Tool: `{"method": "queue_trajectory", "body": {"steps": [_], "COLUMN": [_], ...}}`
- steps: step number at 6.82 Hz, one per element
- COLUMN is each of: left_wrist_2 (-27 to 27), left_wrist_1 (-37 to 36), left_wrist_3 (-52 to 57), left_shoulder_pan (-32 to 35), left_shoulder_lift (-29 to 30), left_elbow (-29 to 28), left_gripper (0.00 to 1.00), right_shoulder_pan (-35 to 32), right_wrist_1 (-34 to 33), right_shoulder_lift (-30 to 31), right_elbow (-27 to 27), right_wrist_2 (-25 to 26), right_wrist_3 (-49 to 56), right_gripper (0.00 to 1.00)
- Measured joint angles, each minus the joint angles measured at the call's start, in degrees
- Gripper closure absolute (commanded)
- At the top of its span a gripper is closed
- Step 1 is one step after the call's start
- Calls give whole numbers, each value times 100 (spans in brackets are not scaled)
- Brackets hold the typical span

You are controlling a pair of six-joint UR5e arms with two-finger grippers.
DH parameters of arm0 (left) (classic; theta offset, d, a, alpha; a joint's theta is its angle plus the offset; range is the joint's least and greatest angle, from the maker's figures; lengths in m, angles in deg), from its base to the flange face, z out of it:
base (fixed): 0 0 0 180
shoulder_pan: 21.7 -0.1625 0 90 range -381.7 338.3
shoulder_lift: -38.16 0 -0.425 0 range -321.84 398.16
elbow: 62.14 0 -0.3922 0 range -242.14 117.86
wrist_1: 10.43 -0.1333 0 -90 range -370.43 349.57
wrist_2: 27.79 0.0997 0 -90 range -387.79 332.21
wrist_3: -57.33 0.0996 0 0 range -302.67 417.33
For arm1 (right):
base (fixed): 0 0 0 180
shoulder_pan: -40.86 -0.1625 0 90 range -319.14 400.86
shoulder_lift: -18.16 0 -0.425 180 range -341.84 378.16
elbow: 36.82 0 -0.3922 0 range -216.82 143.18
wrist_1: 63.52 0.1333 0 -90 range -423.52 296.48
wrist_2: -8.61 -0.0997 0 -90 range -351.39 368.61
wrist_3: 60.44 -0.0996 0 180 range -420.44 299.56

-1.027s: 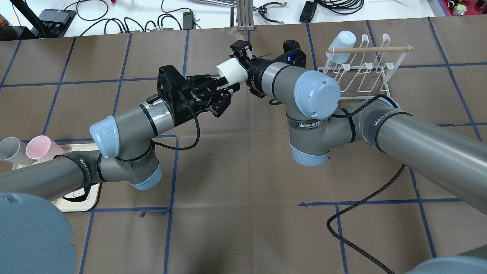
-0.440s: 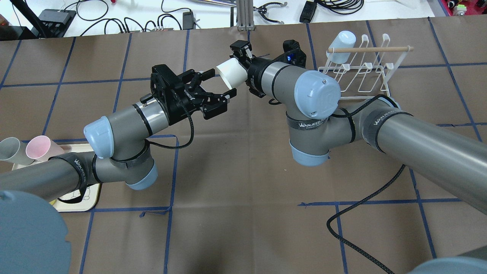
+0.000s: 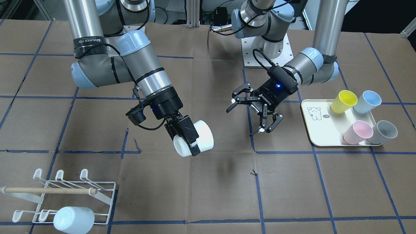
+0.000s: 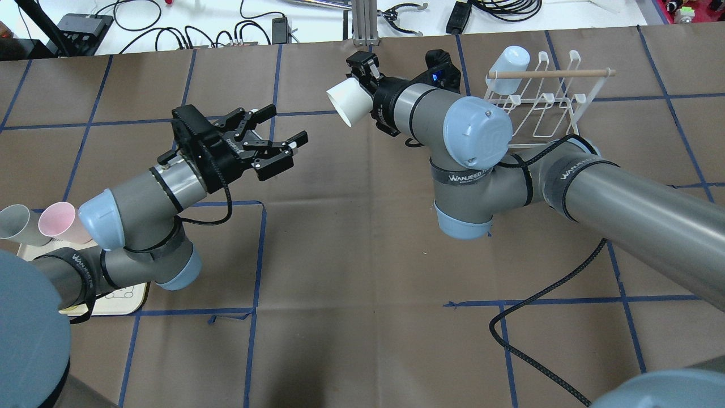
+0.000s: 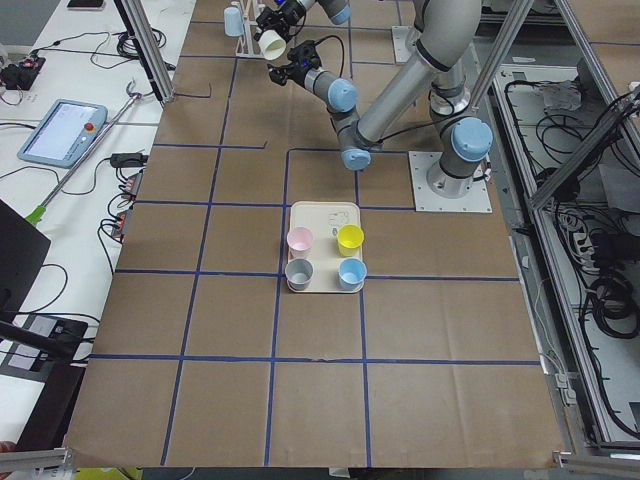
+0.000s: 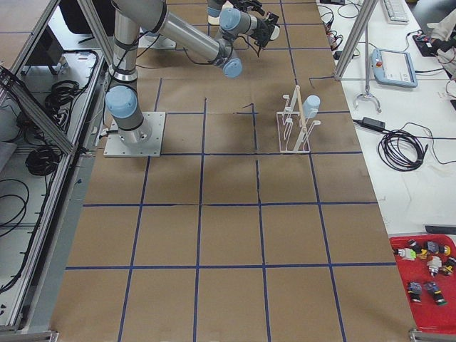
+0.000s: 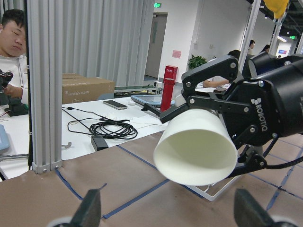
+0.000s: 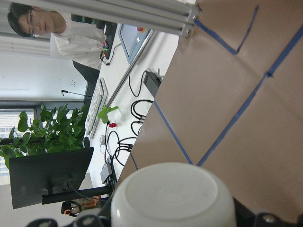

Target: Transfer IKEA cup to right arm and place on rack

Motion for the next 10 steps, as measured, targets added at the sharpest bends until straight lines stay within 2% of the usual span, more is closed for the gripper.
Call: {"method": "queue_trajectory", "body": {"steps": [1, 2, 4, 5, 6, 7, 9, 10], "left_wrist_2": [-165, -90, 605, 1150, 1990, 3137, 5044, 5649], "left_wrist_1": [-9, 156, 1291, 2027, 2886, 3957, 6087, 7238], "left_wrist_3": [-4, -14, -36, -42, -44, -51, -134, -282], "left_shoulder_pan": [-226, -309, -308, -243, -38, 348, 1053, 1196], "left_shoulder_lift": [66, 124, 105, 62, 2, -81, -421, -625], "left_elbow": [-34, -202, -862, -1151, -1455, -1852, -2372, -2532], "left_gripper": [1, 1, 1, 1, 1, 1, 1, 1], "right_shoulder_pan": [322, 695, 1480, 1847, 2202, 2538, 2927, 3095], "right_wrist_1": [5, 9, -12, -18, -10, 0, -59, -141], "right_shoulder_lift": [-2, 8, 44, 61, 56, 18, -304, -552], "right_elbow": [-77, -105, -134, -161, -209, -347, -821, -1044], "right_wrist_2": [-3, -10, -54, -125, -229, -299, -340, -407], "right_wrist_3": [649, 1467, 4090, 5624, 6761, 7484, 7957, 8003], "right_gripper": [93, 95, 96, 95, 95, 95, 95, 95]}}
